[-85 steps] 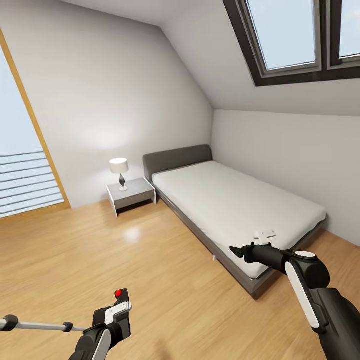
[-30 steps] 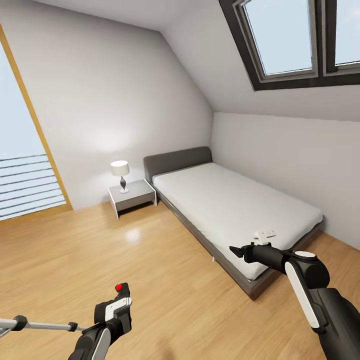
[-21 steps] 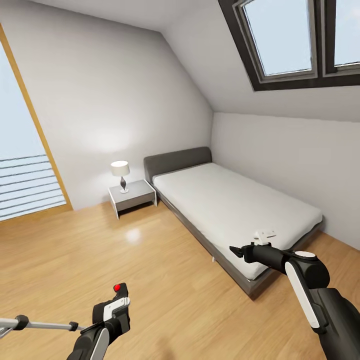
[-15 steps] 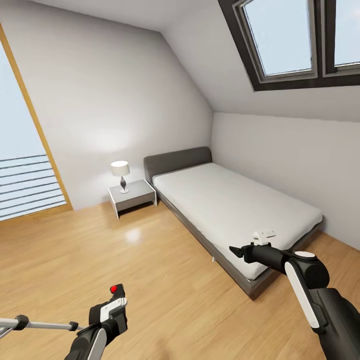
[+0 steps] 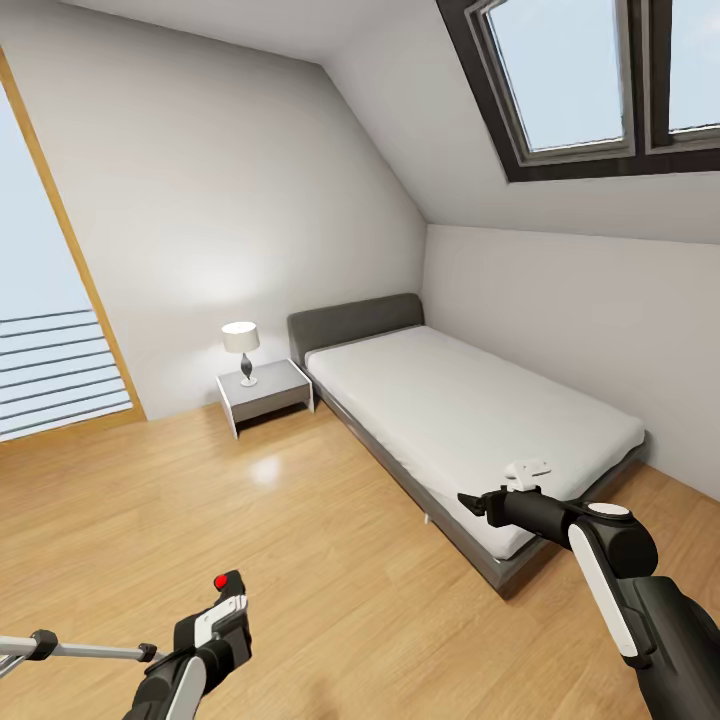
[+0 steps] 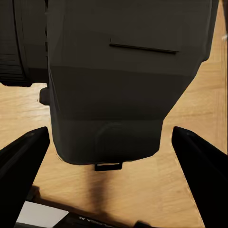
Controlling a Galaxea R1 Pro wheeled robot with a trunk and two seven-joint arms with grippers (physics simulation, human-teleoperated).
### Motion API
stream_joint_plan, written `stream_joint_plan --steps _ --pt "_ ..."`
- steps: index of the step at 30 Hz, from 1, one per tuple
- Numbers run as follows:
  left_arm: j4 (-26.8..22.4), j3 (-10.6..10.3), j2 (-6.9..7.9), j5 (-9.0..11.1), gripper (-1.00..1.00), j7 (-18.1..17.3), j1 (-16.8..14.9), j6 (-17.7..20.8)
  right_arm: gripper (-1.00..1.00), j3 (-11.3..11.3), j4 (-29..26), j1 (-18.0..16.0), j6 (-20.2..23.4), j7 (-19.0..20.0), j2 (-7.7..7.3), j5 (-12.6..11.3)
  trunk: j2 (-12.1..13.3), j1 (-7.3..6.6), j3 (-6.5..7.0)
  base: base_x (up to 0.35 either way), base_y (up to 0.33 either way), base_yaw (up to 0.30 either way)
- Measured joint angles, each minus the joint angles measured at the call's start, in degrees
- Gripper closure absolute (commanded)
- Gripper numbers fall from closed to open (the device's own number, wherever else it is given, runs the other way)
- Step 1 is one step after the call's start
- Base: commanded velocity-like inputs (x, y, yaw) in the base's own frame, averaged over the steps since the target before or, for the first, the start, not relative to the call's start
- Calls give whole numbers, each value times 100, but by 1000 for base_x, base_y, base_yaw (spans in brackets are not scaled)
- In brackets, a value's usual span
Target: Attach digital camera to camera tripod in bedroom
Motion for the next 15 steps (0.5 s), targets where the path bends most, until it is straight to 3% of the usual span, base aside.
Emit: stream_joint_plan --steps 6,15 --pt "-18 35 14 202 100 42 1 -12 -100 0 1 0 9 1 -2 0 0 0 0 0 0 76" --pt "-21 33 22 318 100 43 2 -22 -100 -5 2 -1 15 0 -8 -1 0 0 0 13 -3 225"
